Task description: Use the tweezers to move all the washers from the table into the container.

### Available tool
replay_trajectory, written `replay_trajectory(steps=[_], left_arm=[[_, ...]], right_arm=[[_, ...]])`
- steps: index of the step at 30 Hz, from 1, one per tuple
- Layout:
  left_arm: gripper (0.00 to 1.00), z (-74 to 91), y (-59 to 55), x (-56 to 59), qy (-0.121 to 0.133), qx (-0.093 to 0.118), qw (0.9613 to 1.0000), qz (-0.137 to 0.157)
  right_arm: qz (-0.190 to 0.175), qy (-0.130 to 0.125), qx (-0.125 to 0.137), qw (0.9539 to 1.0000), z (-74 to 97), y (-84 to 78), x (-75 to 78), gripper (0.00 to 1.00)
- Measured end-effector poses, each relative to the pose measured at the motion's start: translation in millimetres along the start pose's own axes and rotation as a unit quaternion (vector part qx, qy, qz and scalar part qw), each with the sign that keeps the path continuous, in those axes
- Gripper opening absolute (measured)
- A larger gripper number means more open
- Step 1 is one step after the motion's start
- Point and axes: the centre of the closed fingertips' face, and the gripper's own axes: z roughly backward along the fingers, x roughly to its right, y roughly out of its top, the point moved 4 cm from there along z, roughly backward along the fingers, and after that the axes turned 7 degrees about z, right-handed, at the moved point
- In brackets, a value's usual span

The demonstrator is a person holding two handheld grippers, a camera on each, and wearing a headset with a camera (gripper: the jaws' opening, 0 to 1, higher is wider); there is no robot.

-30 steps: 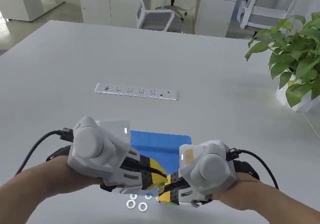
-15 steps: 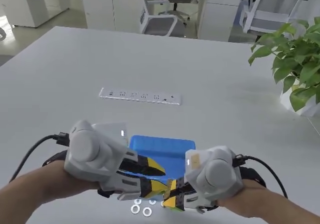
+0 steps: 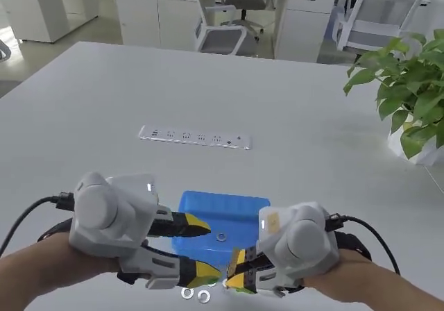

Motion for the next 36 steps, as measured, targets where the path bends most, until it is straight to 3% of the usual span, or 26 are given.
replay_trajectory(steps=[19,23,36], left_arm=[[0.73,29.2,-16.5,-1.3,0.046,0.004,0.9984,0.033],[0.74,32.8,-18.6,-1.3,0.052,0.006,0.998,0.036],[0.86,44.7,-24.2,-2.7,0.07,0.015,0.9965,0.044]], right_arm=[[0.015,-0.006,0.002,0.9999,25.7,15.3,-1.9,0.08],[0.016,-0.007,0.003,0.9998,32.0,19.1,-0.3,0.08],[0.033,-0.014,0.012,0.9993,52.9,43.1,15.1,0.08]])
